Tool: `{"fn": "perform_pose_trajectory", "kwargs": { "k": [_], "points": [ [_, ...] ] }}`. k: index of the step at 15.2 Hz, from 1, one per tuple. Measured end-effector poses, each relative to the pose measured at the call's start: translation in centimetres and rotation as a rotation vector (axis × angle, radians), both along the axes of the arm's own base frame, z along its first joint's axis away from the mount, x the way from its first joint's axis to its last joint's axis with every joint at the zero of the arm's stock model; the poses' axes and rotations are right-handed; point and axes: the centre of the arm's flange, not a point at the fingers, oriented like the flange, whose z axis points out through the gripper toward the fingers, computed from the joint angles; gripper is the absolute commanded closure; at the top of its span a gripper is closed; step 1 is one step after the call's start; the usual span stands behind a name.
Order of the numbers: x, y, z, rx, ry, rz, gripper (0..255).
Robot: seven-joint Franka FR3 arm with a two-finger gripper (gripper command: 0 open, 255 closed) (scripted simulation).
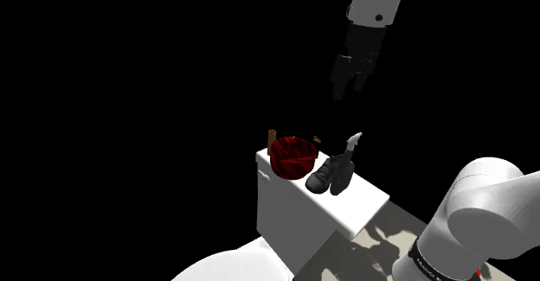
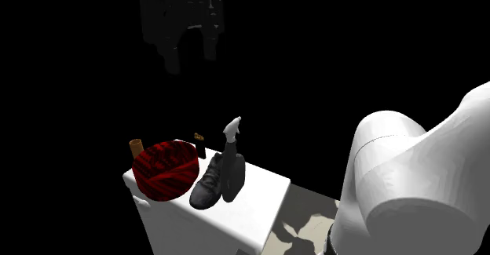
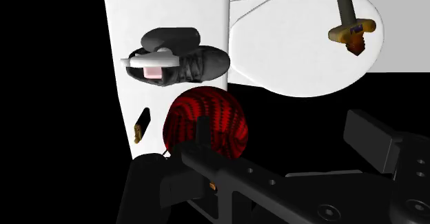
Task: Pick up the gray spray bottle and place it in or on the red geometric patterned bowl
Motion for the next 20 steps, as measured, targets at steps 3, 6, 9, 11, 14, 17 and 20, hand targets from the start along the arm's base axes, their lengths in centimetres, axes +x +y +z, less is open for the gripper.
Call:
{"fn": "perform_pose_trajectory", "kwargs": {
  "k": [3, 6, 9, 11, 14, 17, 20],
  "points": [
    [-0.3, -0.7, -1.6, -0.008, 0.007, 0.103, 0],
    [-1.0, -2.1, -4.6, -0.028, 0.024, 0.362, 0],
    [-1.1, -3.4, -7.8, -0.050, 0.042, 0.643, 0],
    [-1.0, -5.2, -10.1, -0.064, 0.055, 0.831, 0],
    [-0.3, -6.9, -13.2, -0.087, 0.073, 1.114, 0],
    [0.1, -7.8, -16.2, -0.101, 0.085, 1.293, 0],
    [0.2, -8.3, -18.1, -0.103, 0.086, 1.319, 0]
  ]
}}
